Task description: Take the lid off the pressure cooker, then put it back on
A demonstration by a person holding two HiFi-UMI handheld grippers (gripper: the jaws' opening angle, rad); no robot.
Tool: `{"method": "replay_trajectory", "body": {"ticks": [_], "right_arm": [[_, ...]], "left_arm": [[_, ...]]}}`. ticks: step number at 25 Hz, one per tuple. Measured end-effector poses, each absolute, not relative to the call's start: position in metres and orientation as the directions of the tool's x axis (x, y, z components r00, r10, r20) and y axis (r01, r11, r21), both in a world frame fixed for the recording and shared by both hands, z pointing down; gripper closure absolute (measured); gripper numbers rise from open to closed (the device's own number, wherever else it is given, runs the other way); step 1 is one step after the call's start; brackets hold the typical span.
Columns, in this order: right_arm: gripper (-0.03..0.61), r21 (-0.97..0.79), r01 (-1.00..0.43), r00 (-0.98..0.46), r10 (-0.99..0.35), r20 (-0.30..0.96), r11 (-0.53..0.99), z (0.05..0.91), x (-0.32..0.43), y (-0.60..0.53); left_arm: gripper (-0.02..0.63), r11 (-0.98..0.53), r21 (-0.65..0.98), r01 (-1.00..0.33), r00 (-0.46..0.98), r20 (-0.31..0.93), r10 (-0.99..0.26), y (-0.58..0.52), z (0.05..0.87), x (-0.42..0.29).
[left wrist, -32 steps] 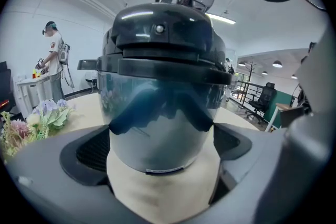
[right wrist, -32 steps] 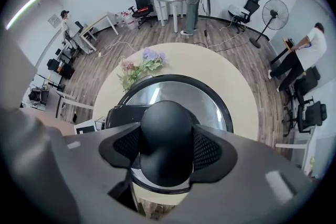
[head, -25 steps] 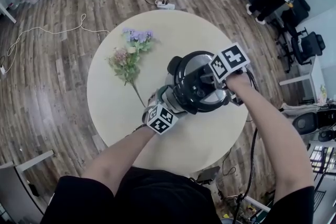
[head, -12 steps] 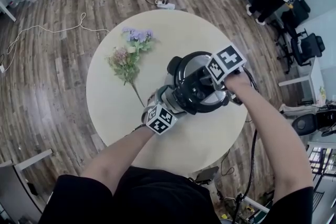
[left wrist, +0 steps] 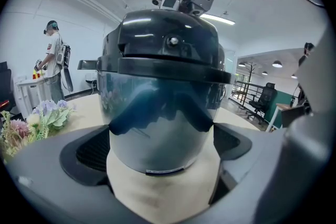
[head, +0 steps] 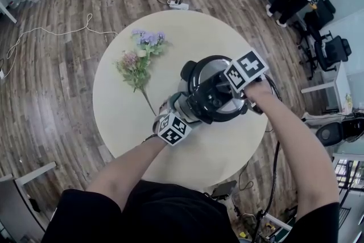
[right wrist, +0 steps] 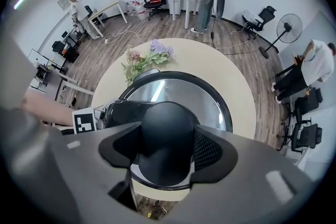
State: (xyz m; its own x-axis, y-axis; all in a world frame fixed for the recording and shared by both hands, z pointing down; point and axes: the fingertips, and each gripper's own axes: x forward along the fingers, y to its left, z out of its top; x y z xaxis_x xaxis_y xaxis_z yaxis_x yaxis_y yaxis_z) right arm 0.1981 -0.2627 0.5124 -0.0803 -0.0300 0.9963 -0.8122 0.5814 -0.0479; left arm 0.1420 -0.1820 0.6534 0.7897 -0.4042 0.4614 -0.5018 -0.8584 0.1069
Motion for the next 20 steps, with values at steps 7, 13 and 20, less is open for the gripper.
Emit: {"method": "replay_trajectory", "body": {"ticks": [7, 13, 20], "right_arm": [[0.288, -0.051, -0.787, -0.083, -0.024, 0.996, 0.614, 0.5115, 0.1948, -0.26], [0.285, -0.053, -0.749, -0.083, -0.015, 0.996, 0.661, 0.5128, 0.1937, -0.257], [0.268, -0.06, -0.67, -0.083, 0.006, 0.997, 0.74, 0.5136, 0.1944, -0.2531]], "left_arm": [[0.023, -0.862, 0.094, -0.499, 0.786, 0.468, -0.404, -0.182, 0.6533, 0.1409], [0.023, -0.865, 0.08, -0.496, 0.781, 0.476, -0.404, -0.1825, 0.6559, 0.1411], [0.025, -0.868, 0.065, -0.492, 0.773, 0.49, -0.402, -0.1831, 0.6586, 0.141]]}}
